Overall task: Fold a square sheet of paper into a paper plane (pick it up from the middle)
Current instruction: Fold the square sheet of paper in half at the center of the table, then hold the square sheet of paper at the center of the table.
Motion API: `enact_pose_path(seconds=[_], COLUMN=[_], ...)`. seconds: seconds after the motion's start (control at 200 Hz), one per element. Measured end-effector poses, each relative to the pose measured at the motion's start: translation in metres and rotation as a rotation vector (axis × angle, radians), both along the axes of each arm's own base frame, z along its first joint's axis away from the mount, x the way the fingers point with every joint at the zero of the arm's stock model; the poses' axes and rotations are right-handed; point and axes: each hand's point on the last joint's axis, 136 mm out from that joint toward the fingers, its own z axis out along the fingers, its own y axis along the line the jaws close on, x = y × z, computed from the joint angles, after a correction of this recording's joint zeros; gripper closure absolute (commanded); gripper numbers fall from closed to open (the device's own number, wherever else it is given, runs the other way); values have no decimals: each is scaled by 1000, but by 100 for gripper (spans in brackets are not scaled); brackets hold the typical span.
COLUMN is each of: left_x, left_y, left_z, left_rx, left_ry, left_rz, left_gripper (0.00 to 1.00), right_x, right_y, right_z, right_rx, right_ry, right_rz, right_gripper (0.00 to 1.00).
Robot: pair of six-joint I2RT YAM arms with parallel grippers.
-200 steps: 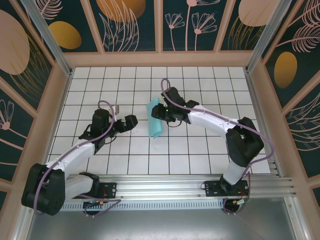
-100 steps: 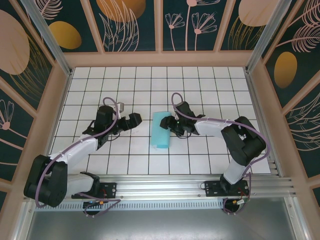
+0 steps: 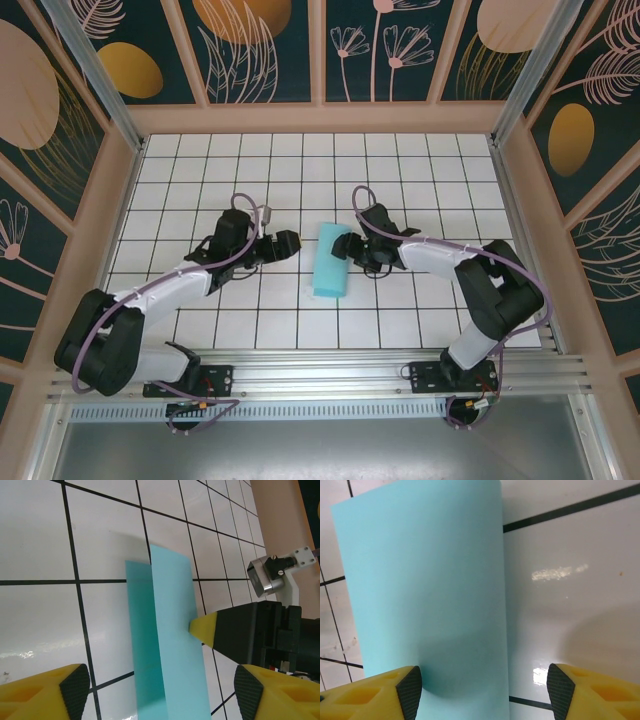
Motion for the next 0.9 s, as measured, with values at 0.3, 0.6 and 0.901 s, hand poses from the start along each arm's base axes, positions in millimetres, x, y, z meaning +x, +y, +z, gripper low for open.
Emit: enact_pose_path(seconds=[0.3, 0.6, 0.901], left_x=[2, 7, 8], left_y=[-6, -8, -8], left_z=[-5, -3, -2], left_rx=[5, -11, -8], left_ry=[16, 0, -4], left_rz=[1, 11, 15], left_gripper=[30, 30, 30], right_x=[-5, -1, -1], right_y=[-7, -6, -4], right_z=[-13, -15, -17], right_rx=[-51, -52, -78], right_ry=[30, 64, 80], right_rz=[-1, -48, -47], right_gripper=[27, 24, 21])
